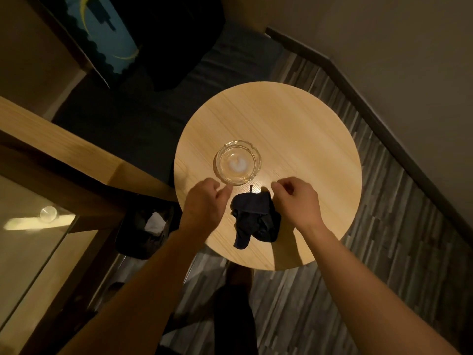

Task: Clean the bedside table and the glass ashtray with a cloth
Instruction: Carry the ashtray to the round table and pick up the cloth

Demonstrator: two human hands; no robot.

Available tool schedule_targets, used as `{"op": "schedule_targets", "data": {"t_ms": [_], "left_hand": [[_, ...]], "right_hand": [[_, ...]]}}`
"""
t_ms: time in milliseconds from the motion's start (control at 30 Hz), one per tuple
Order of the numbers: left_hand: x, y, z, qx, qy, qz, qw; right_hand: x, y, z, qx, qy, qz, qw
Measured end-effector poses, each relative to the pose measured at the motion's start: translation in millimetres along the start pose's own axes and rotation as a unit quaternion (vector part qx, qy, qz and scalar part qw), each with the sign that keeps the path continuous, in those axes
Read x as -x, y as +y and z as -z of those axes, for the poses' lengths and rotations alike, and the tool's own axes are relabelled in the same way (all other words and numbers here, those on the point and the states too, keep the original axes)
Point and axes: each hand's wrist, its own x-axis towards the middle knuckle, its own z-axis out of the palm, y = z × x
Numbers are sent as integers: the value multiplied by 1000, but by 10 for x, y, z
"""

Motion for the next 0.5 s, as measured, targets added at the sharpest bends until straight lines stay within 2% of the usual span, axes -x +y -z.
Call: {"op": "schedule_targets", "data": {"t_ms": [167,333,500], "left_hand": [[377,76,-248,15,-97,0,995],[448,228,-362,-12,-66,17,998],[532,218,-206,84,-67,68,992]], "right_hand": [[377,222,-42,7,-54,-51,997],[497,216,-293,-83,-40,-91,992],[570,35,-337,-160,-38,-102,981]]}}
